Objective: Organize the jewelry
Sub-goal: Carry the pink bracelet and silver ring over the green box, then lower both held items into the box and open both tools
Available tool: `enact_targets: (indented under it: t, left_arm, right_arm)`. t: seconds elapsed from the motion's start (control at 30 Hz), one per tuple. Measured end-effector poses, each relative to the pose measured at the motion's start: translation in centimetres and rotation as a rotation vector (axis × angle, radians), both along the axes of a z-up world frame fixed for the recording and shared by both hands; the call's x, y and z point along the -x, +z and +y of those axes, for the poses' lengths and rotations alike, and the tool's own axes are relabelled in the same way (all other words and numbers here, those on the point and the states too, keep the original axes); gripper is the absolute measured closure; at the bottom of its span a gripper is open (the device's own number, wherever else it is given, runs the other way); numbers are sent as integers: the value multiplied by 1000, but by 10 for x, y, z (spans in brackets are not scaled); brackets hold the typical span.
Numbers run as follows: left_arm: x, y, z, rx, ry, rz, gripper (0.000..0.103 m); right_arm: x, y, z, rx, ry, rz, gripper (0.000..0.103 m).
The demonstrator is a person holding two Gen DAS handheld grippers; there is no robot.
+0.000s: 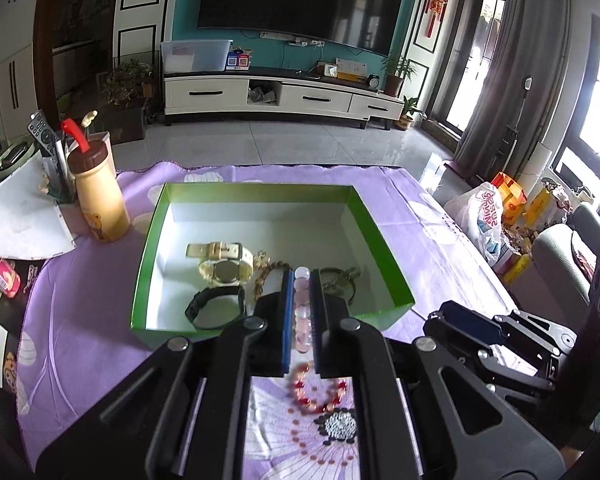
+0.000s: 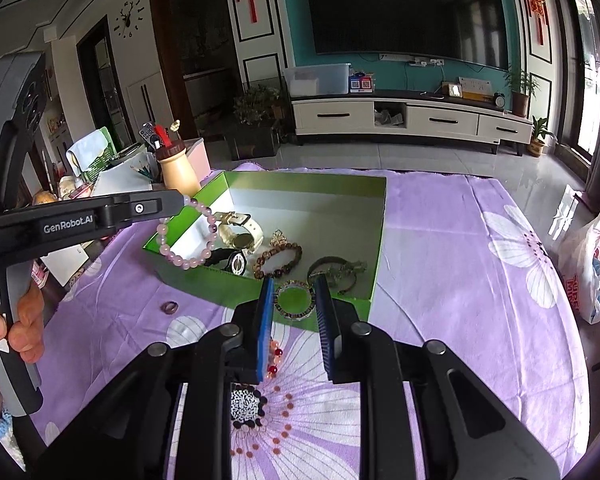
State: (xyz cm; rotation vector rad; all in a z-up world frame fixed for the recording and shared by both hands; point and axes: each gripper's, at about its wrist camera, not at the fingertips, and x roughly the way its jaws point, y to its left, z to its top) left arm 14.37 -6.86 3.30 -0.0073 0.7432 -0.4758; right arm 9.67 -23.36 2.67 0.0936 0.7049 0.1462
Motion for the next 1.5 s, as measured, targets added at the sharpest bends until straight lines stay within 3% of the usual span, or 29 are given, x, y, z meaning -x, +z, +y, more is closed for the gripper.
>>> enact_targets:
  t: [0.6,1.0,1.5]
  left_arm:
    - [-59,-20,-23,-18,25,90,96]
    - [-88,-39,-51,-90,12,107,96]
    - [-107,-66,-54,-138,24,144,96]
  right_arm:
    - [-66,-6,-17,-46,3,48,82]
    - [-115,-30,-21,-46,2,122,82]
    - [-138,-55,-22,-66,10,178,82]
